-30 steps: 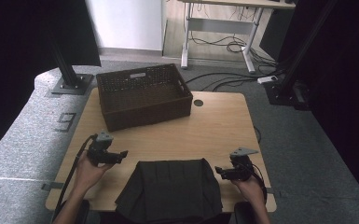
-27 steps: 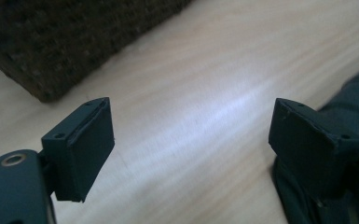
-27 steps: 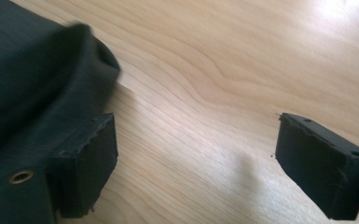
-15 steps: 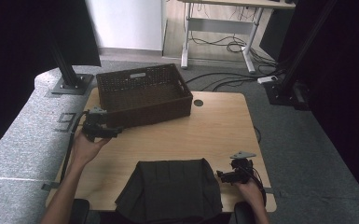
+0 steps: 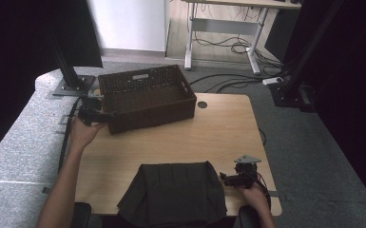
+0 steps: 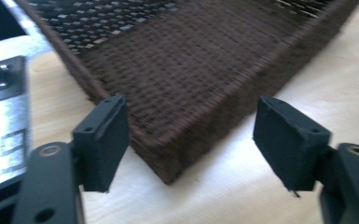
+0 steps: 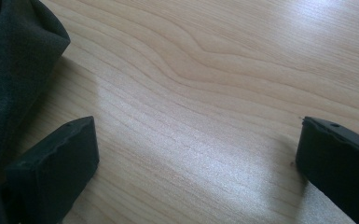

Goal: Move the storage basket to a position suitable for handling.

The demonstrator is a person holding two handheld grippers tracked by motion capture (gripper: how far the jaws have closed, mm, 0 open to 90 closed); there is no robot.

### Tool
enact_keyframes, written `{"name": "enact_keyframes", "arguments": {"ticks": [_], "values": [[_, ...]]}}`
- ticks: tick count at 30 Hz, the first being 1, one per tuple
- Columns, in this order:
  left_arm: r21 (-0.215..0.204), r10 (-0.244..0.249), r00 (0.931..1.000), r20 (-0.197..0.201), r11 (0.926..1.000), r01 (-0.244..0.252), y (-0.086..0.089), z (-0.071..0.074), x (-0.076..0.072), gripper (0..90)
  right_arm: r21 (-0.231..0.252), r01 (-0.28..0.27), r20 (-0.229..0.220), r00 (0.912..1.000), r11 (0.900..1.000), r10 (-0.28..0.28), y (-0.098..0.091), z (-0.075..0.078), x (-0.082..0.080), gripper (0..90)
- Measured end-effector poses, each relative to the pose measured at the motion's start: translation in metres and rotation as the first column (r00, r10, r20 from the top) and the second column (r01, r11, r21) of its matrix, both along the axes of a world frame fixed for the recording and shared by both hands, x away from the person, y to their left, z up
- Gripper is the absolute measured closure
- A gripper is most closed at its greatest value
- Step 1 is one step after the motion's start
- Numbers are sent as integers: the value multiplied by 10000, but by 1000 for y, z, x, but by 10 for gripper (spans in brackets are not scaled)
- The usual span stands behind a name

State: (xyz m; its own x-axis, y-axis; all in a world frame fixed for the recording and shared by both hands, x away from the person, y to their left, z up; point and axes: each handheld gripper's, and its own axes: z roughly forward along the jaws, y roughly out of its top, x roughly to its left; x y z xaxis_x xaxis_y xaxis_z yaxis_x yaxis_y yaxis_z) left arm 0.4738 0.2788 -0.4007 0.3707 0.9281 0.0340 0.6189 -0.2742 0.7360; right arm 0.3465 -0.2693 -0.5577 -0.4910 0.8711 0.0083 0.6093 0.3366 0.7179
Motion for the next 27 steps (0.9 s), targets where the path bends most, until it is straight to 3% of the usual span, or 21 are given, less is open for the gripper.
{"name": "enact_keyframes", "arguments": {"ticks": [8, 13, 22, 24, 27], "values": [[-648, 551, 9975, -437, 9962, -578, 13, -11, 27, 396, 1, -2, 3, 10000, 10000, 2, 0, 0, 0, 0], [-397, 877, 9940, -650, 9951, -904, 14, -23, 35, 462, -1, -4, 6, 10000, 10000, 4, 0, 0, 0, 0], [-556, 1260, 9898, -662, 9900, -1297, 21, -31, 38, 592, 1, -3, 7, 10000, 10000, 3, 0, 0, 0, 0], [-308, 1611, 9839, -776, 9860, -1639, 23, -32, 40, 578, 0, -4, 5, 10000, 10000, 4, 0, 0, 0, 0], [-663, 1528, 9841, -903, 9851, -1590, 28, -34, 41, 565, -2, -3, 10, 10000, 10000, 3, 0, 0, 0, 0]]}}
